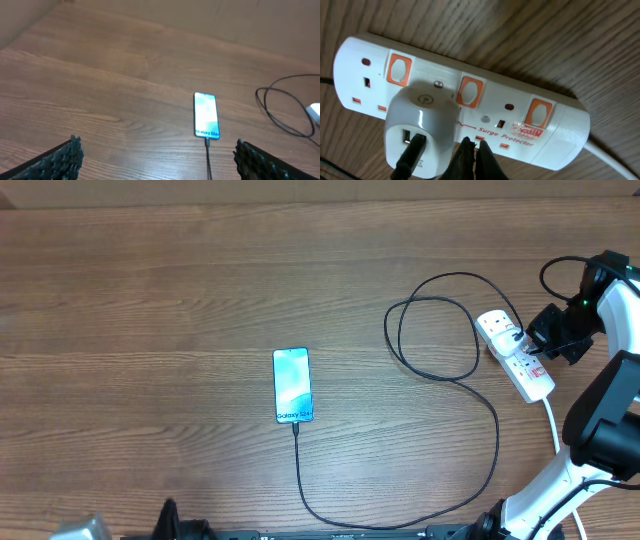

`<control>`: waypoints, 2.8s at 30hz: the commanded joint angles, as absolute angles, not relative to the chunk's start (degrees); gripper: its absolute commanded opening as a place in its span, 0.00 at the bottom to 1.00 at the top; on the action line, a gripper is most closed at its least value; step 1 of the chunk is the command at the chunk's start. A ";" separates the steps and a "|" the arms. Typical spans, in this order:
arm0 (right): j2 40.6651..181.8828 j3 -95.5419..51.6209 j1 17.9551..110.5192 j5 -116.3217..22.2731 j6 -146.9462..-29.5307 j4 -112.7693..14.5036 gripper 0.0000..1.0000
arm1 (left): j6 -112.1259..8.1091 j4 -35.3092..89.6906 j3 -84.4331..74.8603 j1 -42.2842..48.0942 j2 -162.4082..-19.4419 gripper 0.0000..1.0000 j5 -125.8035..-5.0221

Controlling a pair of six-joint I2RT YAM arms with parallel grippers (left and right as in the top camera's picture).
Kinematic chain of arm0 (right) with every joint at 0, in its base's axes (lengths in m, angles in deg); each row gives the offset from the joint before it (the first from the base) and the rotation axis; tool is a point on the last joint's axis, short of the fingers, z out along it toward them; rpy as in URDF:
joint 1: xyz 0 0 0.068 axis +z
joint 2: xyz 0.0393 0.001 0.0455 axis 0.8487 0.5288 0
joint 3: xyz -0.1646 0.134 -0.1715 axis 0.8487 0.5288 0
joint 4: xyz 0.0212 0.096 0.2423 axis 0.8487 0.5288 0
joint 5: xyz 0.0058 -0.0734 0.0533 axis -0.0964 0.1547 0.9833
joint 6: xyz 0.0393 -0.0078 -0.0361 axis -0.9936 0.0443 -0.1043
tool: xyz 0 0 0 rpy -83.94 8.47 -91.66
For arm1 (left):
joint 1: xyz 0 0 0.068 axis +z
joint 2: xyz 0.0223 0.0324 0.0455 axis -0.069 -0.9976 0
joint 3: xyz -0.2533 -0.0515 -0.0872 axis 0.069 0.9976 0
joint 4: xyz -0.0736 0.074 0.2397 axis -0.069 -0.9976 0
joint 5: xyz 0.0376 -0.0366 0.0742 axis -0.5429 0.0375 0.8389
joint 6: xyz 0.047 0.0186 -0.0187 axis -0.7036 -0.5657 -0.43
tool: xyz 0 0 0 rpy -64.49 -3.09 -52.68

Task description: Plug charger to phone and switch on socket

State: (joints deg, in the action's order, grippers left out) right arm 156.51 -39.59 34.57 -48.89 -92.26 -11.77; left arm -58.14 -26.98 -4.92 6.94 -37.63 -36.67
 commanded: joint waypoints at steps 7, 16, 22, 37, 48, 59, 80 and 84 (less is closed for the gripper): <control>159.04 -41.18 34.22 -47.17 -91.60 -13.71 0.04 | -56.63 -26.85 -4.72 6.57 -30.06 1.00 -36.36; 159.79 -41.18 34.22 -46.79 -91.60 -14.59 0.04 | -56.43 -26.83 -4.72 6.50 -27.24 1.00 -36.36; 159.79 -41.18 34.22 -46.79 -91.63 -15.68 0.04 | -56.28 -26.83 -4.72 6.50 -25.78 1.00 -36.34; 163.61 -41.05 35.62 -45.77 -92.09 -16.51 0.04 | -55.84 -28.12 -5.66 6.50 -19.55 1.00 -37.26; 161.05 -44.66 36.21 -46.05 -90.75 -9.32 0.04 | -55.84 -28.16 -5.64 6.50 -19.55 1.00 -37.26; 130.54 -60.61 37.08 -45.94 -93.81 -12.07 0.04 | -55.84 -28.14 -5.64 1.60 -19.55 1.00 -37.68; 92.31 -55.52 53.17 -45.96 -91.80 -36.42 0.07 | -55.87 -28.49 -5.66 2.81 -19.55 1.00 -37.55; 85.93 -49.07 55.00 -45.90 -92.17 -38.15 0.08 | -55.87 -28.77 -5.66 2.81 -19.55 1.00 -38.55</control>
State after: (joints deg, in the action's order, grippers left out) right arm 91.05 -52.83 53.82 -45.88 -92.98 -36.86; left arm -56.63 -28.69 -5.53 2.22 -20.12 -37.22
